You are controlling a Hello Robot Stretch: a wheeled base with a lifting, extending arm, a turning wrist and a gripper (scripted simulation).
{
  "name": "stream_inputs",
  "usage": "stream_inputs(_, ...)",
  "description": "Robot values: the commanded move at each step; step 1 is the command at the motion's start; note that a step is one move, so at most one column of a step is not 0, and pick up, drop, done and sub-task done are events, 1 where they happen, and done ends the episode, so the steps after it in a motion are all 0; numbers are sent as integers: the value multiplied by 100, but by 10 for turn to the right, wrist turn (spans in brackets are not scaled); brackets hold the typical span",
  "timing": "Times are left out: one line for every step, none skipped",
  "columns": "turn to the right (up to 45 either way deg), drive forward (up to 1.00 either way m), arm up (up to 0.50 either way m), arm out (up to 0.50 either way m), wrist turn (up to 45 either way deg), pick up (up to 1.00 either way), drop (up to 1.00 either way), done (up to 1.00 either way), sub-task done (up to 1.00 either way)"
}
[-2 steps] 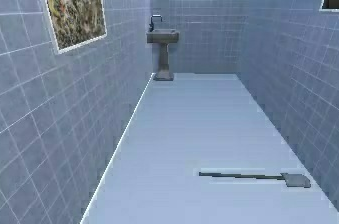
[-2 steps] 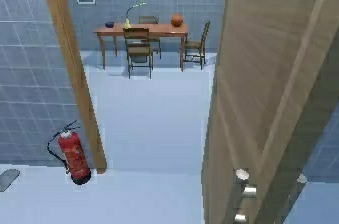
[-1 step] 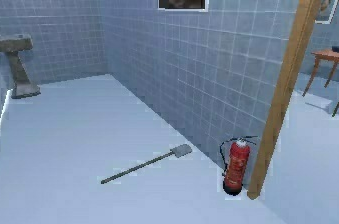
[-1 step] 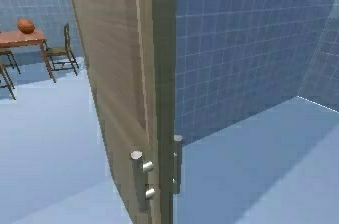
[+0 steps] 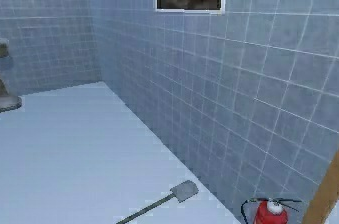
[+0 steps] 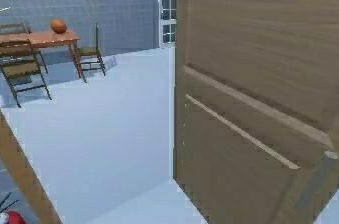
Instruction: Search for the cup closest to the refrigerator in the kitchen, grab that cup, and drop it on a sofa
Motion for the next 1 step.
stream_inputs(450,0,0,0,0,0,0,0,0)
